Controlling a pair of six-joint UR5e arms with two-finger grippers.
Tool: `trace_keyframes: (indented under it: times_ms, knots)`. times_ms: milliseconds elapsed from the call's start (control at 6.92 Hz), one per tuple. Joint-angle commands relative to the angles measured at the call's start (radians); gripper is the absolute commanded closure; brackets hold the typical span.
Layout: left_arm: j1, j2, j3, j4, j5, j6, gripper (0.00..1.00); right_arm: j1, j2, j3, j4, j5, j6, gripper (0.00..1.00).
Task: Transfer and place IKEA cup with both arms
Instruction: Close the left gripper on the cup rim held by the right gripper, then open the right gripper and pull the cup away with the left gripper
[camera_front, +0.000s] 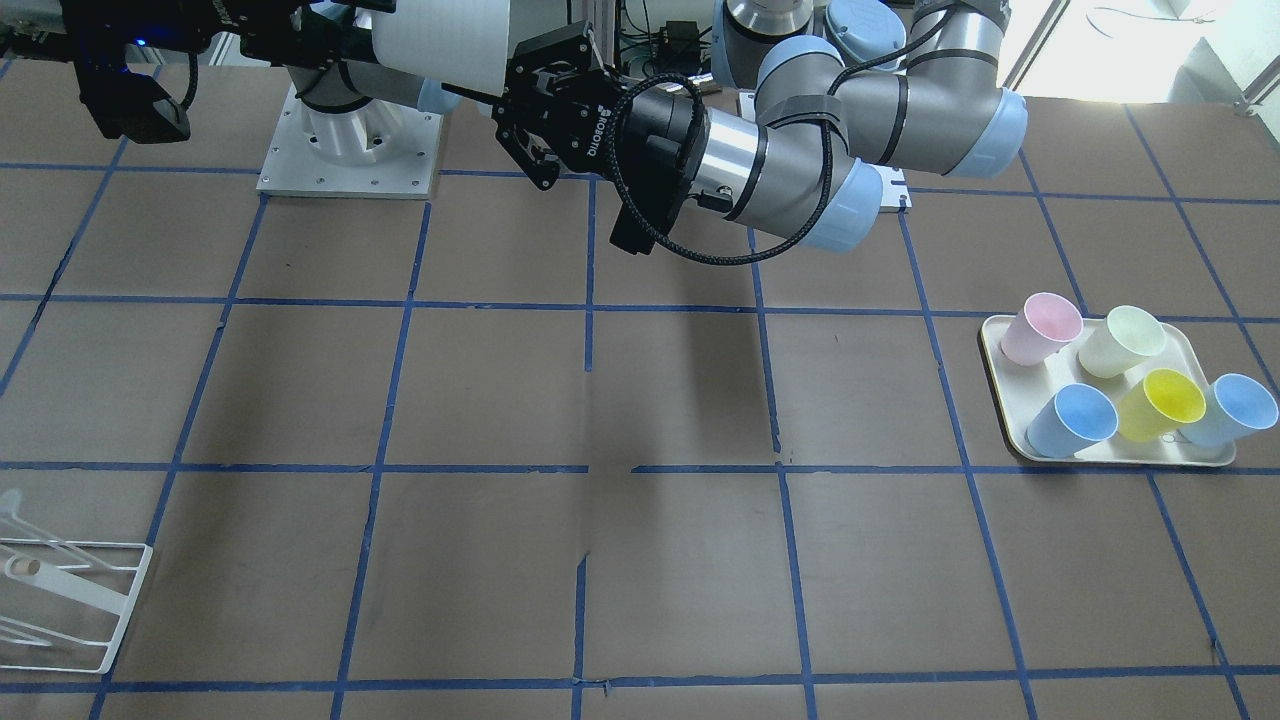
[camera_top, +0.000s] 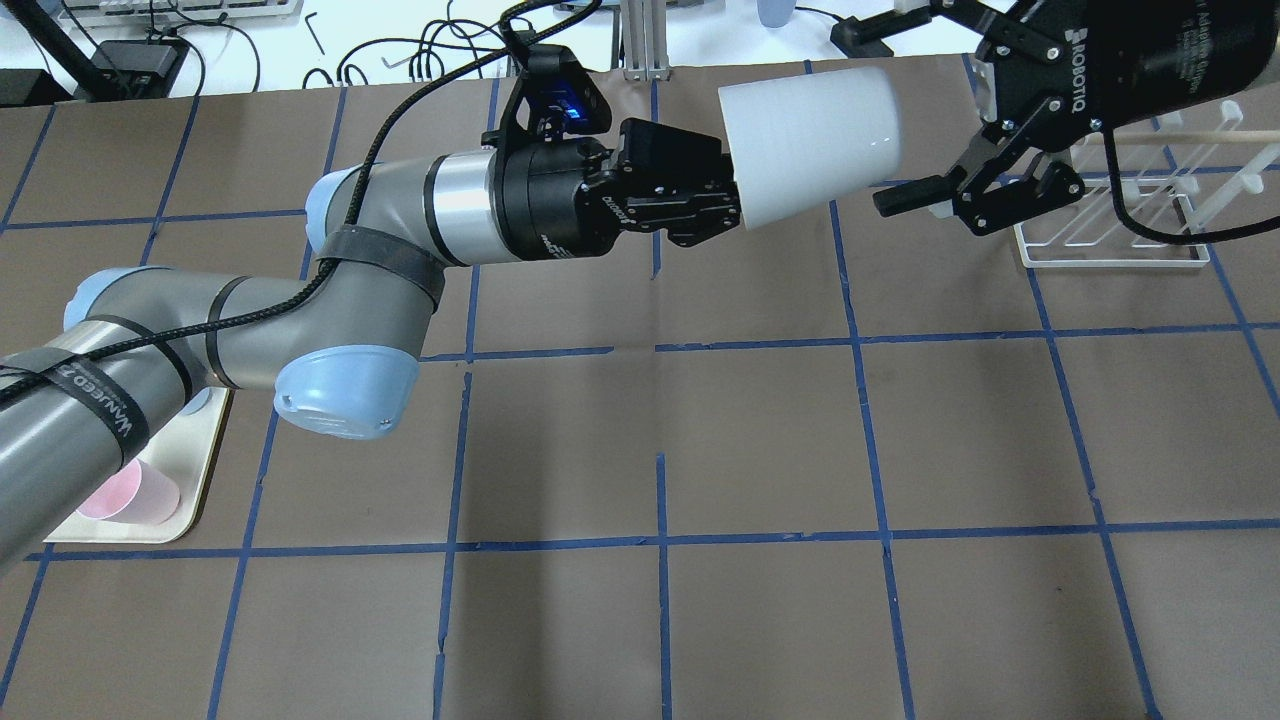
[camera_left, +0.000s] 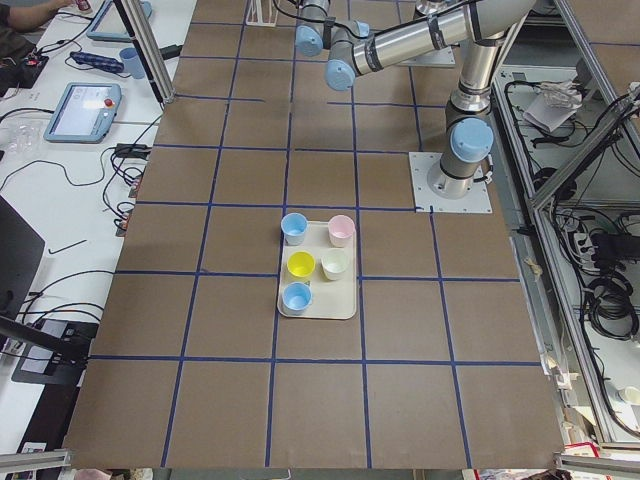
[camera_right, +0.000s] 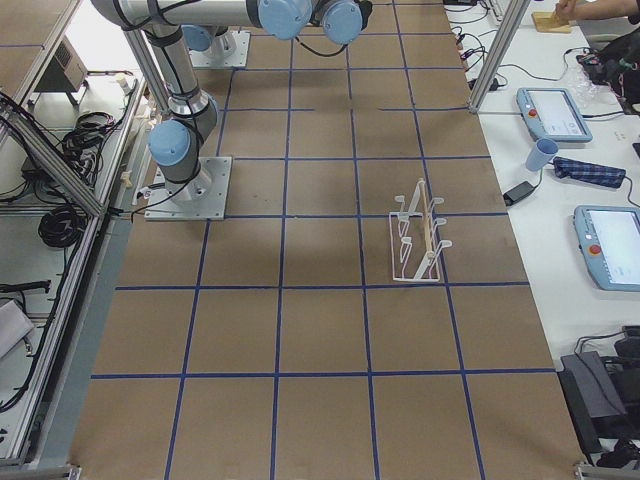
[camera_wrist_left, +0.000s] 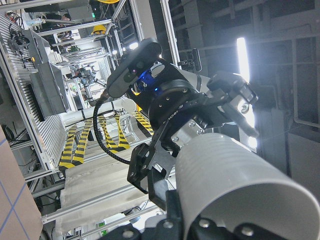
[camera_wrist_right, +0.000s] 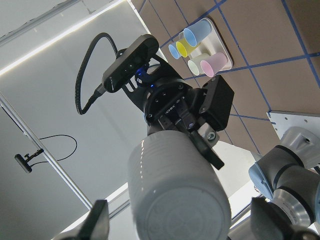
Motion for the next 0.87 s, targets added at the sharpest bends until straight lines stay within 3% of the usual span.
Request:
trace_keyframes:
  times_ms: [0,144,289,433,578,722]
  knots:
    - [0.026,0.016,0.002,0.003,0.083,-0.05,1.0,0.0,0.001,-0.01,-0.008,-0.001,0.0,0.0]
    - [0.062,0.033,0.006,0.005,0.208,-0.091,1.0,0.0,0.001,-0.011,-0.085,-0.03,0.0,0.0]
    - [0.103,0.053,0.006,0.008,0.239,-0.137,1.0,0.0,0.001,-0.007,-0.186,-0.138,0.012,0.0]
    - [0.145,0.064,0.006,0.008,0.338,-0.138,1.0,0.0,0.0,-0.011,-0.198,-0.183,0.038,0.0]
    - [0.191,0.069,0.01,0.01,0.474,-0.131,1.0,0.0,-0.005,-0.01,-0.269,-0.191,0.038,0.0]
    - [0.232,0.078,0.01,0.007,0.599,-0.131,1.0,0.0,-0.006,-0.008,-0.399,-0.296,0.059,0.0]
